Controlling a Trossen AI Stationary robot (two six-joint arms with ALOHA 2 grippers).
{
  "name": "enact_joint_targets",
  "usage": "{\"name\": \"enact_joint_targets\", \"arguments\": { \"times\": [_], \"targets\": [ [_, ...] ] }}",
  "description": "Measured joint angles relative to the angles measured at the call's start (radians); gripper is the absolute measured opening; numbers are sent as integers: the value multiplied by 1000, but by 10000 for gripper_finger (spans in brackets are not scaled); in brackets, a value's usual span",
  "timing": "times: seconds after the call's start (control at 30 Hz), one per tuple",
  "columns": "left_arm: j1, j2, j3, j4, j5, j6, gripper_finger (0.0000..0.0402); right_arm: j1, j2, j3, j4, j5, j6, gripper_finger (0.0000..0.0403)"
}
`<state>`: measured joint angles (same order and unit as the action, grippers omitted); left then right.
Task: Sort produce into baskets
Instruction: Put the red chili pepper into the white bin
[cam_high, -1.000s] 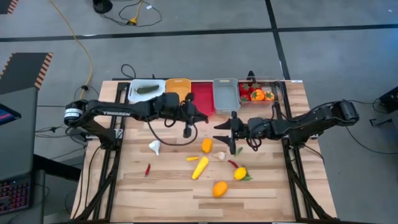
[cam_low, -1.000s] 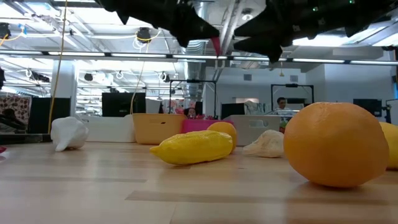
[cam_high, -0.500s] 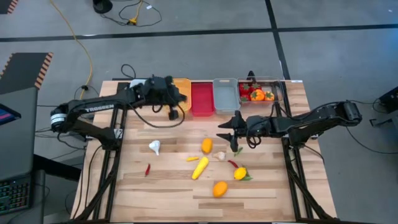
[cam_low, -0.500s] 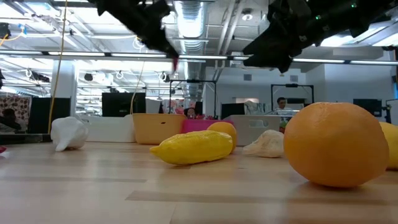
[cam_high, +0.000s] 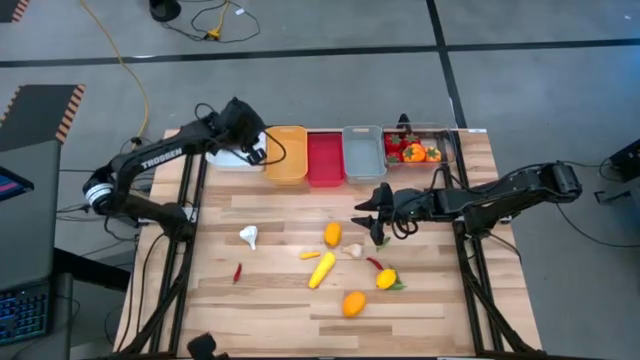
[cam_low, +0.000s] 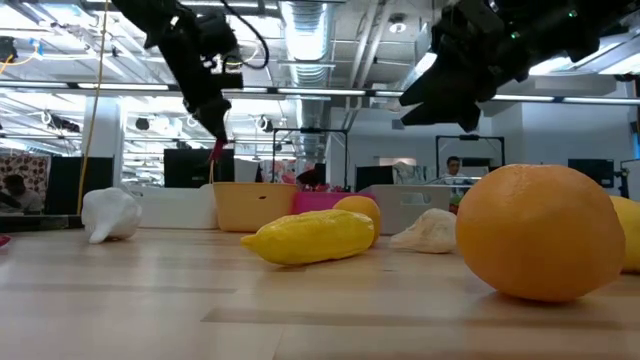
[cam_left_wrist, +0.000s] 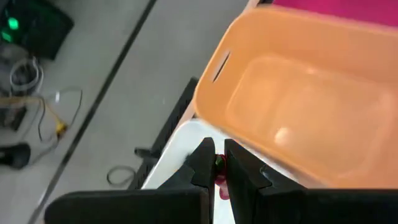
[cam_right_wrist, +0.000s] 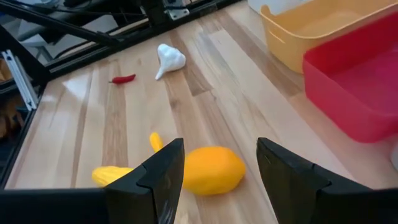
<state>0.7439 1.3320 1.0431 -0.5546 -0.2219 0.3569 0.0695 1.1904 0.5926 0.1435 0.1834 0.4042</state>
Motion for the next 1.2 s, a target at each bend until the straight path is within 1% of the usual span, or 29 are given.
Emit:
{"name": "enact_joint_targets", "arguments": {
  "times": [0.17,0.27,0.37,0.53,0.77,0.9,1.0,1.1,1.2],
  "targets": [
    [54,72,0,-4,-2,2,11,2,3,0,-4,0,0,227],
    [72,124,0,-12,-2,24,19,2,8,0,-6,0,-1,227],
    [77,169,0,-19,-4,16,39,2,8,0,-7,0,-1,227],
    [74,221,0,-20,-19,16,82,2,8,0,-10,0,-1,227],
    [73,237,3,-30,-28,36,132,2,8,0,-12,0,-2,227],
    [52,232,61,-129,-26,25,145,2,8,0,-12,0,-2,227],
    [23,215,123,-273,-18,-28,146,2,8,0,-13,0,-4,227],
    [-15,191,182,-429,-7,-110,146,2,8,0,-18,0,-4,227],
    [-55,167,211,-576,33,-238,146,2,8,0,-19,0,-4,227]
  ]
}}
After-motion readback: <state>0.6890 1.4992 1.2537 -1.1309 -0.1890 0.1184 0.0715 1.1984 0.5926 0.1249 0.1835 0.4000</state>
